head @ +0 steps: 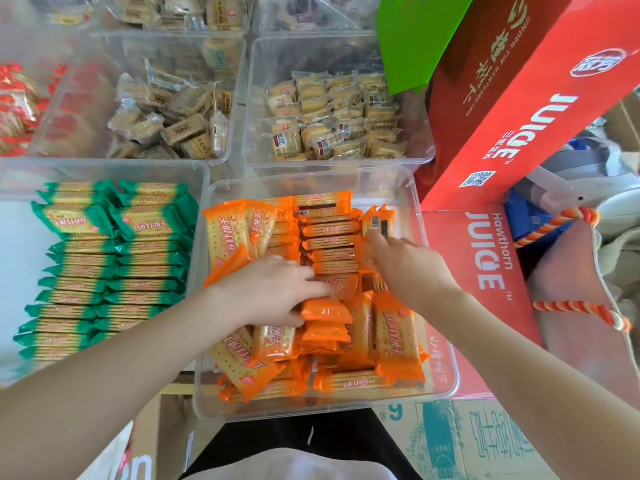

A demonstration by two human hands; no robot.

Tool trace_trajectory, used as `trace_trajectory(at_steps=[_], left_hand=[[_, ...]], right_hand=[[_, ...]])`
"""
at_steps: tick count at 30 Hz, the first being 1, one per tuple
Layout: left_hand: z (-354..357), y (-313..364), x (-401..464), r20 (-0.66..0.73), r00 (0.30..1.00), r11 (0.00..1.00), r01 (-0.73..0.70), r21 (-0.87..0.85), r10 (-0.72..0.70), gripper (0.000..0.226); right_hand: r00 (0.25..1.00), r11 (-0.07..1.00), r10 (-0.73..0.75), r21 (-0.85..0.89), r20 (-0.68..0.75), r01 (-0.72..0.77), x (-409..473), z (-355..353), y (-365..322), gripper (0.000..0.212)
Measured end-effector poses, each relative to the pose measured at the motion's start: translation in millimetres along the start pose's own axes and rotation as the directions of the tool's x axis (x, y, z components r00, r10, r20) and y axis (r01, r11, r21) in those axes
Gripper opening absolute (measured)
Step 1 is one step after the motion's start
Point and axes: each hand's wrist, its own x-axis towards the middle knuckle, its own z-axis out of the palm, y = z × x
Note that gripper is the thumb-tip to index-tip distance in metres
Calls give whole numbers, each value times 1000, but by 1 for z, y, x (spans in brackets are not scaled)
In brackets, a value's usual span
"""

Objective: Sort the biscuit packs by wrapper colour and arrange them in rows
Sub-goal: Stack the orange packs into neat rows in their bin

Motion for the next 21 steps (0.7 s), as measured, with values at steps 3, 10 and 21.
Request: trace_trajectory(at_steps=[3,10,21], left_hand=[[1,3,-1,0,1000,1000,21,-8,-21,57],[2,-6,8,89,996,999,10,-33,-7,70],[-12,-45,56,-302,907,955,260,-142,-292,47]], right_hand=[[992,998,55,40,-116,-51,9,-1,2,40],[988,955,-103,288,120,64,29,-3,0,27],[999,977,33,211,15,-36,36,-2,-5,29]])
